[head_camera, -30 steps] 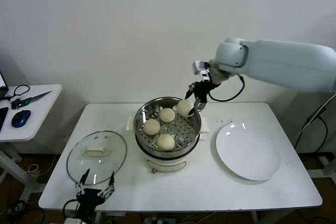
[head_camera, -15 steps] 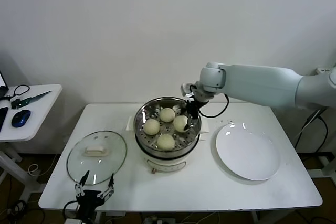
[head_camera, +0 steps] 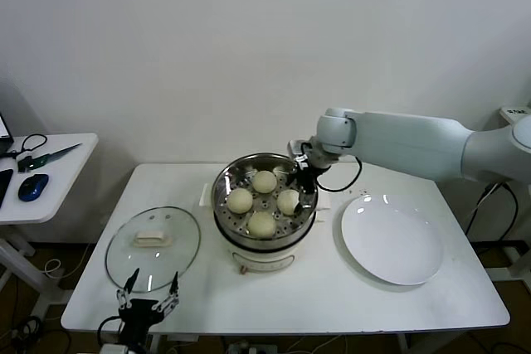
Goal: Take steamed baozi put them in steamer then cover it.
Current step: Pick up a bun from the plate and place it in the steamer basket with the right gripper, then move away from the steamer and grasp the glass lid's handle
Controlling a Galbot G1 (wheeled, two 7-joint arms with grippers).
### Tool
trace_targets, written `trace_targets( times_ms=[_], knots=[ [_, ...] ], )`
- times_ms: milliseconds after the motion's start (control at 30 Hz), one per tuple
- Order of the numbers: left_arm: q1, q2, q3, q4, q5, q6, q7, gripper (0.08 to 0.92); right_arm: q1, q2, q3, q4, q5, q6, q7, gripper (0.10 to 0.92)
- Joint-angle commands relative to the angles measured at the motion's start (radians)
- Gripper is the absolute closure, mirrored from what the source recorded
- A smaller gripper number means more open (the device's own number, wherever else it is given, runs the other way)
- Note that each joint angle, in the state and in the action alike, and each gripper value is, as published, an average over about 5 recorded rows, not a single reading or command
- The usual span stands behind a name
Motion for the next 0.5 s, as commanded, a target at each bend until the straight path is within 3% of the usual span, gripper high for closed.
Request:
trace_targets(
  times_ms=[33, 200, 500],
  knots=[
    [0.001, -0.001, 0.000, 0.001, 0.000, 0.001, 0.001, 0.177, 0.167, -0.116, 0.084, 0.029, 0.171, 0.015, 0.003, 0.204],
    [-0.008, 0.006, -0.005, -0.014, -0.021, 0.029, -0.026, 0.177, 0.070, -0.268, 0.328, 0.081, 0.252, -0.061, 0.313, 0.202],
    [-0.042, 0.040, -0.022, -0.030, -0.026, 0.033, -0.037, 0.177, -0.481, -0.554, 0.894, 0.220, 0.135, 0.022, 0.699, 0.203]
  ],
)
